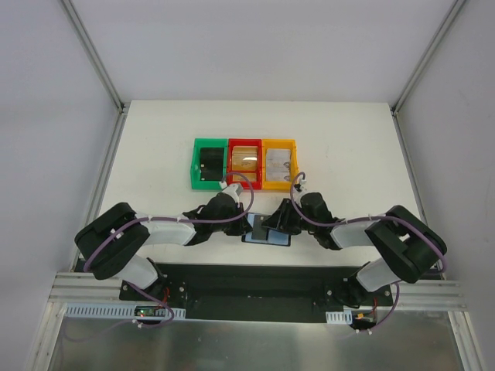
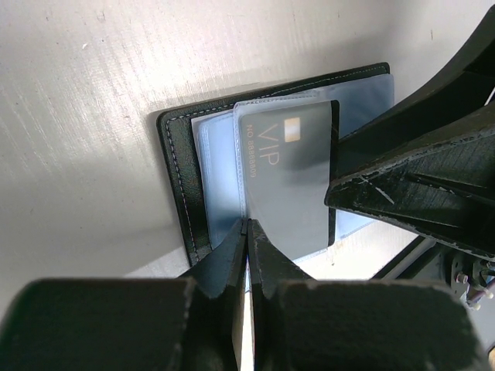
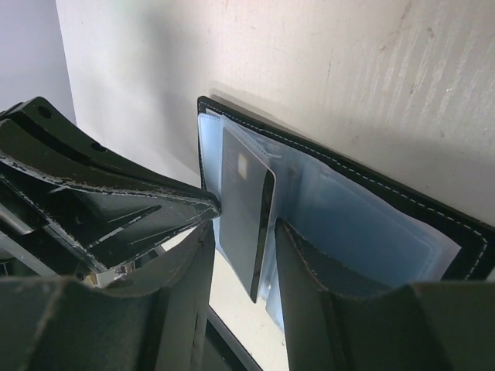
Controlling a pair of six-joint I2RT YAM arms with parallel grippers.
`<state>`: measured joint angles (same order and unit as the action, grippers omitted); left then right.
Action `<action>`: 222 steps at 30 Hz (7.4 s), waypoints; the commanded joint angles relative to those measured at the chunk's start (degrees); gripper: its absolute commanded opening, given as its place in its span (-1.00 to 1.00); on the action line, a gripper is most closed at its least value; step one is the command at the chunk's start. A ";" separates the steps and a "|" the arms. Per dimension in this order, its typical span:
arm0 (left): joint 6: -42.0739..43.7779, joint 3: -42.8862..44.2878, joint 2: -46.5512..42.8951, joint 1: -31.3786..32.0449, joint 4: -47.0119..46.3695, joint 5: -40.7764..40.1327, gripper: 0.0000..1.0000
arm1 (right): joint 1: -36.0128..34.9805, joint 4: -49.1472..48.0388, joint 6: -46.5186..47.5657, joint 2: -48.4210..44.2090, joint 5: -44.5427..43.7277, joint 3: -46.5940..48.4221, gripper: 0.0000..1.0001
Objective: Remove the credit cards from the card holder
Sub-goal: Remove the credit card from the card holder, then place the credit card in the storage box.
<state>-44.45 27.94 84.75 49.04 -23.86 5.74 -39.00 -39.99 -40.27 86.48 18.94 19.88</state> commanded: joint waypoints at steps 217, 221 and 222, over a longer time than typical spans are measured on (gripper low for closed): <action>13.94 -4.22 -49.42 -7.55 1.81 18.13 0.69 | -1.15 69.60 48.53 -28.91 27.73 34.08 -0.99; 12.63 -2.99 -45.82 -7.64 -2.59 30.18 0.67 | -5.11 72.41 49.85 -27.51 27.12 35.84 -0.99; 12.02 -2.72 -44.77 -7.64 -3.82 32.65 0.65 | -5.81 72.85 50.11 -27.07 26.42 36.37 -0.99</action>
<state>-33.10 23.53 36.99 41.89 -20.80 22.94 -42.13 27.53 5.67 58.04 43.27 52.80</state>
